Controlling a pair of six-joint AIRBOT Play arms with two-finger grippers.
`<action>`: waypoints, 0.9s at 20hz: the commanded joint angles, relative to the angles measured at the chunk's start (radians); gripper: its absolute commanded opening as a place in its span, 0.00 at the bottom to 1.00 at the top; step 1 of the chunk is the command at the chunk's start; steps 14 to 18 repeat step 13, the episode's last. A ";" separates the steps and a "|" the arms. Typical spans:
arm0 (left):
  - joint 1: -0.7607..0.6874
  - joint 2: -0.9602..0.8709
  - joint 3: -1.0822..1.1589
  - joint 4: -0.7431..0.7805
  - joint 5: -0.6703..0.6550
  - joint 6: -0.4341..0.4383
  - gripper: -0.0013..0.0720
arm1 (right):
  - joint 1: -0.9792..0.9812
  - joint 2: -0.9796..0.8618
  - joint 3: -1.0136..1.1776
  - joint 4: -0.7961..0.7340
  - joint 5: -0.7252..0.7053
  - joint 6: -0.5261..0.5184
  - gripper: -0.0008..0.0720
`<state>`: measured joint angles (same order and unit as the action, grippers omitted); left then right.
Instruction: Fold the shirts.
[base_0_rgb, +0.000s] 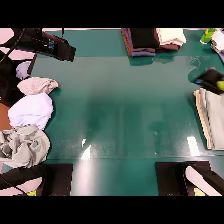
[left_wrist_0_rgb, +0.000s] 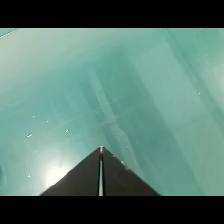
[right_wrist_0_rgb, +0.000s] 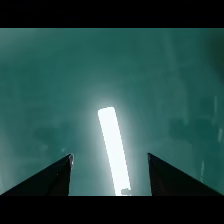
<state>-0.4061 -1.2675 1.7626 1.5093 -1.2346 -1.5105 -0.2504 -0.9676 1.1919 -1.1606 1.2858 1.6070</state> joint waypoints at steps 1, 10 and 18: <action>0.000 0.000 0.000 0.001 0.008 -0.003 0.05 | 0.312 -0.039 0.005 0.032 -0.095 -0.001 0.59; 0.000 0.000 0.000 0.001 0.023 -0.003 0.05 | 0.527 -0.124 0.005 0.035 -0.101 -0.030 0.04; 0.000 0.000 0.000 0.001 0.023 -0.003 0.05 | 0.527 -0.124 0.005 0.035 -0.100 -0.030 0.04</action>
